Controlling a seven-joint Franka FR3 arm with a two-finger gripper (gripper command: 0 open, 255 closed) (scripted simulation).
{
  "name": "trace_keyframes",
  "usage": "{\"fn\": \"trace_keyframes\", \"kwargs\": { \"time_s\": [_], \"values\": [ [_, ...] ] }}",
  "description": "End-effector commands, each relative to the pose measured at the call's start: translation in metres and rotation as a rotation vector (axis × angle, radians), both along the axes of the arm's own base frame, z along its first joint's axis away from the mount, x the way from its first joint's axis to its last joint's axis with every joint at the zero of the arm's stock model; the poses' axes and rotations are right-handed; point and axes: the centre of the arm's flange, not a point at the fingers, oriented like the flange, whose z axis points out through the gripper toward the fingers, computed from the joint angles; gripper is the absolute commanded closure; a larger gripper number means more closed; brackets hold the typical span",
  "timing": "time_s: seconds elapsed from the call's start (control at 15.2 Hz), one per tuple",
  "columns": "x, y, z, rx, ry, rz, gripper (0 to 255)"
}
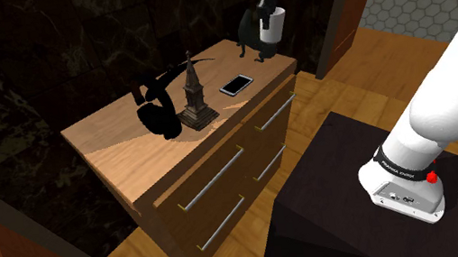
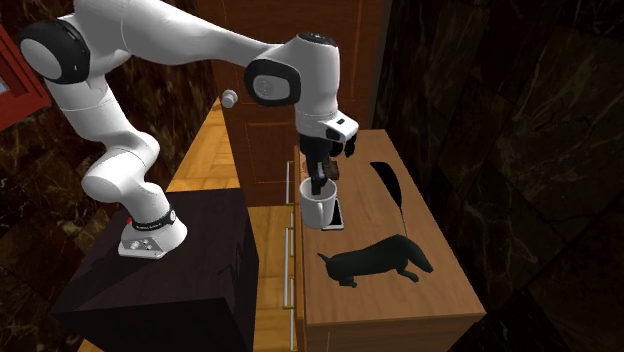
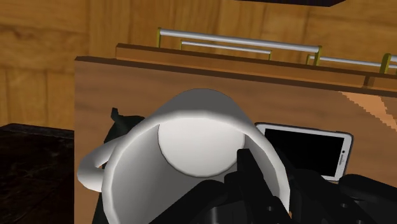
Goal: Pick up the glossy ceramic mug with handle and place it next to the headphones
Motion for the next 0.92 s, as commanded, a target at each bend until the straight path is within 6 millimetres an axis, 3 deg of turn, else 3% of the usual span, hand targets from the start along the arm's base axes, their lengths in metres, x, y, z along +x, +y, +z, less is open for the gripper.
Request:
{"fn": "trace_keyframes", "kwargs": {
  "time_s": [0.0, 0.86],
  "values": [
    [0.000, 0.000, 0.011, 0.000, 0.000, 0.000, 255],
    [0.000, 0.000, 0.080, 0.000, 0.000, 0.000, 255]
  ]
}}
